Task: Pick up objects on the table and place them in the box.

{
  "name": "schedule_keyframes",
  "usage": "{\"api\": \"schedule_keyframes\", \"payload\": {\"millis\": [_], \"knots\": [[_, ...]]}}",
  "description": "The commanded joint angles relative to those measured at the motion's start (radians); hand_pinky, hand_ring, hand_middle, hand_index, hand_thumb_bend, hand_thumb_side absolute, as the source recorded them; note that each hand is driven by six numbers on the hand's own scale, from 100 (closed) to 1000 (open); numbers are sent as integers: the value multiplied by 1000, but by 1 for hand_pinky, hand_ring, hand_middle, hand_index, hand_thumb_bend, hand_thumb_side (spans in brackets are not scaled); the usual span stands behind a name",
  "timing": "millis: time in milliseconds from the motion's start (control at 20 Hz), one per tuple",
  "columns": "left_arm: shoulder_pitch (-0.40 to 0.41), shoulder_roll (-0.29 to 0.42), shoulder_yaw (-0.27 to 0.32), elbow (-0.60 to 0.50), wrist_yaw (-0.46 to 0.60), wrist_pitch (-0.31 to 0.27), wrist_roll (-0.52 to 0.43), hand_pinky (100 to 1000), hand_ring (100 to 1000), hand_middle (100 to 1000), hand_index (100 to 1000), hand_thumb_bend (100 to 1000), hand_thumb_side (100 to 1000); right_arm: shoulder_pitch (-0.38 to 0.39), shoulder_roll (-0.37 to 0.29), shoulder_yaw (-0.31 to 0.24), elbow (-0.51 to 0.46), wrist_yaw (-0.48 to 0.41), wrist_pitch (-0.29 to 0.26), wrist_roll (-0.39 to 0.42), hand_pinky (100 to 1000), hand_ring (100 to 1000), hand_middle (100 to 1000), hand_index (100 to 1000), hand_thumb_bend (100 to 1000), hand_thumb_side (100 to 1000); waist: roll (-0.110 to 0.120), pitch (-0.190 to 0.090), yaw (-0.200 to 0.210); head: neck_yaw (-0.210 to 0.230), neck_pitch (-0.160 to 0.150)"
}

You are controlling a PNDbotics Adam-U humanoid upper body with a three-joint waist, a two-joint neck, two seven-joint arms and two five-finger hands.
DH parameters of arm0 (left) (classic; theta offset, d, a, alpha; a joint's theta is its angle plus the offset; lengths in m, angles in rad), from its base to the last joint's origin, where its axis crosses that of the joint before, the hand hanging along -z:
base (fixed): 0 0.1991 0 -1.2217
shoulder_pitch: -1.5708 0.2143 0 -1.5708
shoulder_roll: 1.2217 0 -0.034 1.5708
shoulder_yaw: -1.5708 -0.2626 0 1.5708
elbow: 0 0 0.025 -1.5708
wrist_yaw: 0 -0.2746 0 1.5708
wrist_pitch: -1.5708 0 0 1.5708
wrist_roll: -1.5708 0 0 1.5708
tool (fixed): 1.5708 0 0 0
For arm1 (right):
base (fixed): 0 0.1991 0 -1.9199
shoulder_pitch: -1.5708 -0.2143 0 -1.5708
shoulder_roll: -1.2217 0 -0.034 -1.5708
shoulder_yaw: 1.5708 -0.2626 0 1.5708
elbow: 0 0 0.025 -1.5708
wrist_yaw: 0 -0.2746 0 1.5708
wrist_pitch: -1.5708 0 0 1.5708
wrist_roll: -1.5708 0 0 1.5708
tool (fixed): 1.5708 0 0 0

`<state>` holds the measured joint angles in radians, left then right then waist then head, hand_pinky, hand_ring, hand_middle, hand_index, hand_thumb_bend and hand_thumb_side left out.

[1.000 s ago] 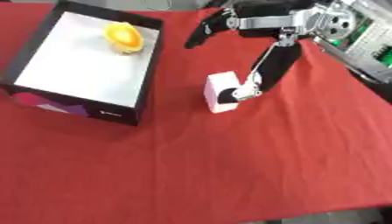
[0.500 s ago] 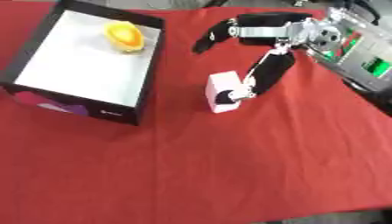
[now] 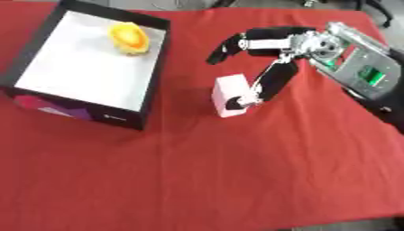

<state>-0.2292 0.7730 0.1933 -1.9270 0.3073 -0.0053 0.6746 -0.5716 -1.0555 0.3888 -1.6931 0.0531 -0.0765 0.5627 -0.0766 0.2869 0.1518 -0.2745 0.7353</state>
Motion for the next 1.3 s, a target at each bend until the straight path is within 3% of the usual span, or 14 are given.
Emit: {"api": "schedule_keyframes", "payload": {"millis": [50,1300], "knots": [[-8,20,5,-7,0,-2,-3,843,715,780,781,692,628,-13,-15,-15,32,16,-30,6,954,912,848,906,487,381,16,1,-1,-1,-10],[-9,10,4,-5,3,-5,-10,847,717,775,778,676,627,-76,72,48,223,142,-95,66,944,910,850,899,502,419,26,13,11,-16,-18]]}}
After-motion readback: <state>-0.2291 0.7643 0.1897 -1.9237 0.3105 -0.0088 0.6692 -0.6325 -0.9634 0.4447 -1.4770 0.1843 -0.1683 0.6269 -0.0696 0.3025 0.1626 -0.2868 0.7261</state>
